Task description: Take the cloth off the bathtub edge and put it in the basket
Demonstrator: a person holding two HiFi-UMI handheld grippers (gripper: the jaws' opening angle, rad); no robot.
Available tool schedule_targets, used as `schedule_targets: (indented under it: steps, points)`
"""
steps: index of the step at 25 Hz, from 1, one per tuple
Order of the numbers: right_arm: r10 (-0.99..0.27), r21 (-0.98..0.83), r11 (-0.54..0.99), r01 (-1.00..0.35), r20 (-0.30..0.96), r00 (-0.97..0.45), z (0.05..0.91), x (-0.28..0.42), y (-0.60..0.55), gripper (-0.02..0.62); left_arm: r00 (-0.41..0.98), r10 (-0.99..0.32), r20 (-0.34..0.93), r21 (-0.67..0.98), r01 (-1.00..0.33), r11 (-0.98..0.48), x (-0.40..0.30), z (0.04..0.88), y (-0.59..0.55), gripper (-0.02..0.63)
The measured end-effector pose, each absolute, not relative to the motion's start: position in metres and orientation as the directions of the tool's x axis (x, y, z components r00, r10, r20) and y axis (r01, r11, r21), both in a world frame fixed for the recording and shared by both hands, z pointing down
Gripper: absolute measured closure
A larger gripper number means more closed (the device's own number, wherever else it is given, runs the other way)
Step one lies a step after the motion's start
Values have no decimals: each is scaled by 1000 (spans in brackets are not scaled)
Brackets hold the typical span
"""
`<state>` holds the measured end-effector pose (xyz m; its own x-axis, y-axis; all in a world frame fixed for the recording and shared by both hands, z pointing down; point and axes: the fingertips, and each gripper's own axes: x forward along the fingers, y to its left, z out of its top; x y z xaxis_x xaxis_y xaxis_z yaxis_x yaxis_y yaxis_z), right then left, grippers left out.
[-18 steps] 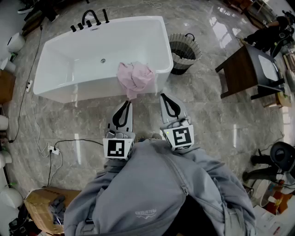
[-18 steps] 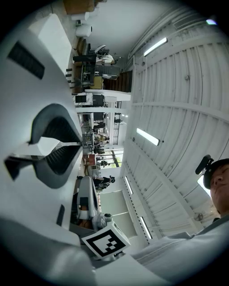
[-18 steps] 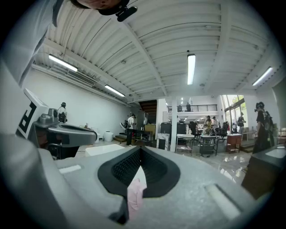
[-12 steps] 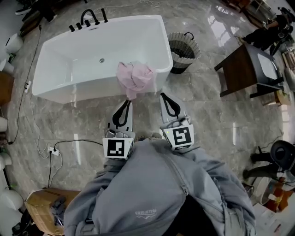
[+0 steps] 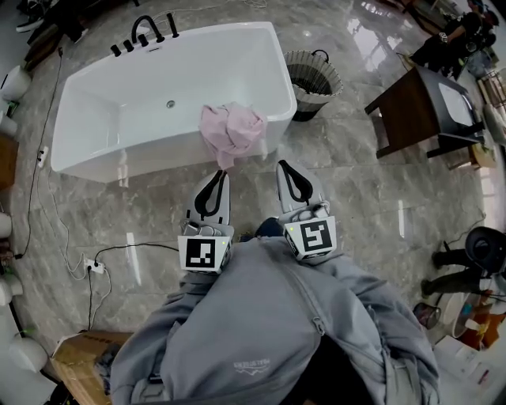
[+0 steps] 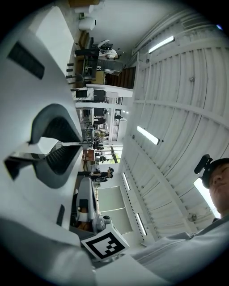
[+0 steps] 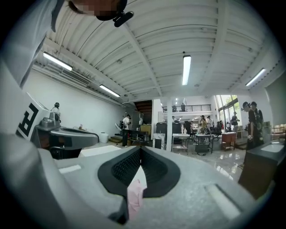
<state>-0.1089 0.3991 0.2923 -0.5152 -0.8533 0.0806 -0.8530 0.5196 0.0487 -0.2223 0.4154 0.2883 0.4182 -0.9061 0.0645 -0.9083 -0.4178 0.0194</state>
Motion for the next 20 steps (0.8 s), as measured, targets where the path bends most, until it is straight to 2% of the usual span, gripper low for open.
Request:
schedule_targets:
  steps: [10,20]
  points:
    - [-839,64,544,-837,75,-539,301,-115,360,592,428,-901,70,-8,-903,-429,-218,299,375,600]
    - [-796,60,605,-794,69,-601,306,-111,235,592,351,-934,67,-9,-936,-352,-217,304,262,600]
